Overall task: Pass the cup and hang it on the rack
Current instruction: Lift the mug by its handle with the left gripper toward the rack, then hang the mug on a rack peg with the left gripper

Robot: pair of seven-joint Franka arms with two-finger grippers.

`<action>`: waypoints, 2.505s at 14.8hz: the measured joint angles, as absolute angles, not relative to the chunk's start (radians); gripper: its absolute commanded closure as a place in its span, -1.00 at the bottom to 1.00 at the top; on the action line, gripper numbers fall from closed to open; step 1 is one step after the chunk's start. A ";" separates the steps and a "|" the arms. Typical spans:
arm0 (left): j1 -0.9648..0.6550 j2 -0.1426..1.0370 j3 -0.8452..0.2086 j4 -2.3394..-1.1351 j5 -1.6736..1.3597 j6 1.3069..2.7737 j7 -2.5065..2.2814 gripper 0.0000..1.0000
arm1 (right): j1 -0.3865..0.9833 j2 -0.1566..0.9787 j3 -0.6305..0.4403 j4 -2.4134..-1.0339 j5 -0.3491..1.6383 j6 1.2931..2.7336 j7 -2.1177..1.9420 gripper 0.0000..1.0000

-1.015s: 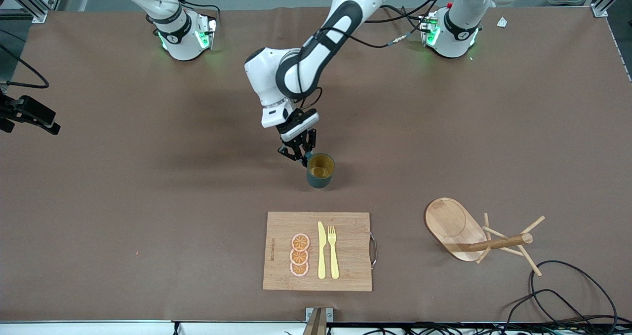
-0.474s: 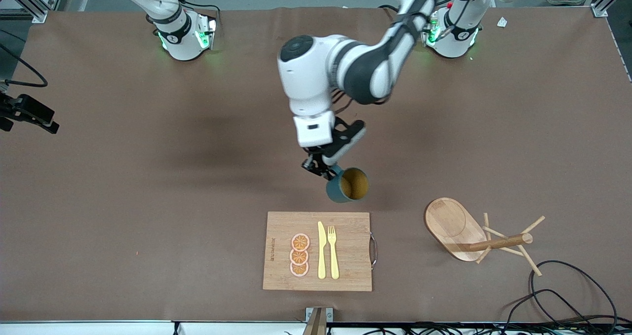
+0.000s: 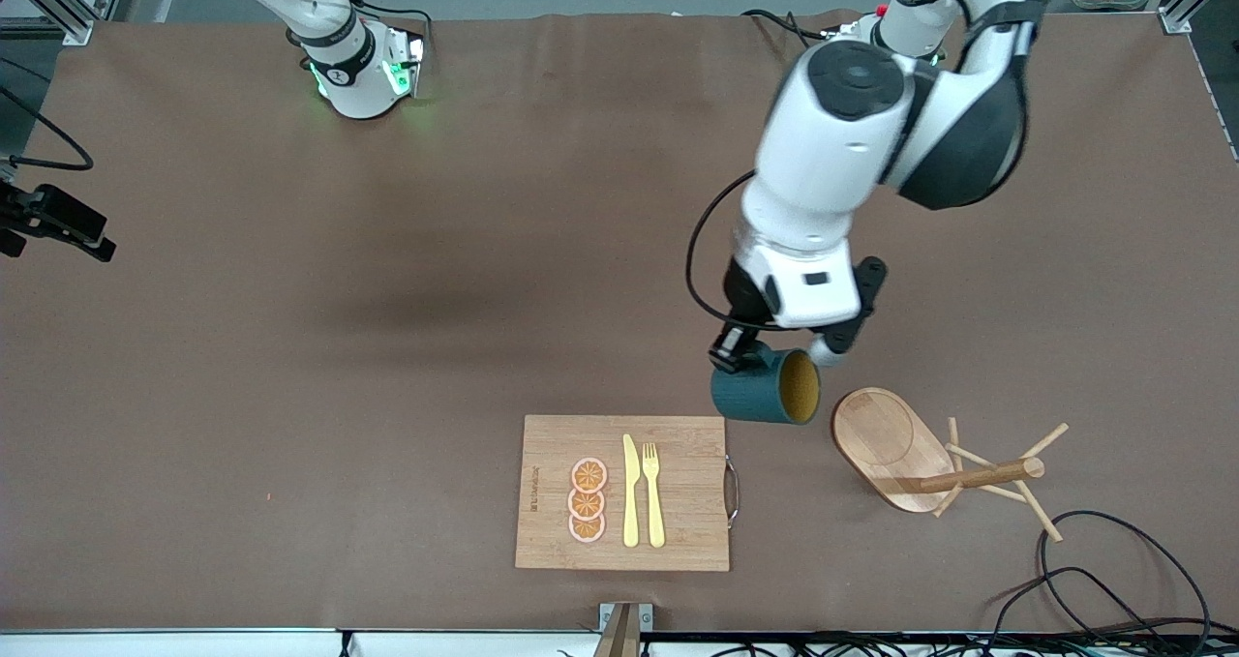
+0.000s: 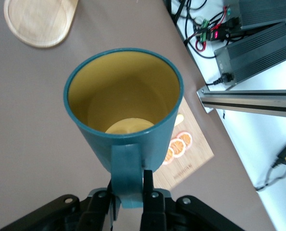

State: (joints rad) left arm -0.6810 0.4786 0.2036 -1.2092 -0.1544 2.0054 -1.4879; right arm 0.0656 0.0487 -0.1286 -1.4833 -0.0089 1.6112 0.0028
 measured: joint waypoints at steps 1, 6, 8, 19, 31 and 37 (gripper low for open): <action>-0.665 0.471 0.204 -1.210 -0.207 2.003 -1.470 1.00 | 0.066 0.049 -0.129 -1.483 -0.009 1.611 0.003 -1.00; -0.524 0.442 0.204 -1.211 -0.478 1.896 -1.292 1.00 | 0.066 0.048 -0.129 -1.483 -0.009 1.611 0.003 -1.00; -0.444 0.437 0.204 -1.211 -0.580 1.852 -1.216 1.00 | 0.066 0.048 -0.129 -1.483 -0.009 1.611 0.003 -1.00; -0.151 0.545 0.201 -1.252 -1.075 1.706 -0.913 1.00 | 0.065 0.042 -0.132 -1.482 -0.010 1.612 0.003 -1.00; -0.055 0.647 0.200 -1.253 -1.215 1.605 -0.796 1.00 | 0.065 0.041 -0.132 -1.482 -0.010 1.612 0.003 -1.00; -0.039 0.676 0.200 -1.253 -1.215 1.604 -0.770 1.00 | 0.065 0.040 -0.132 -1.482 -0.010 1.612 0.003 -1.00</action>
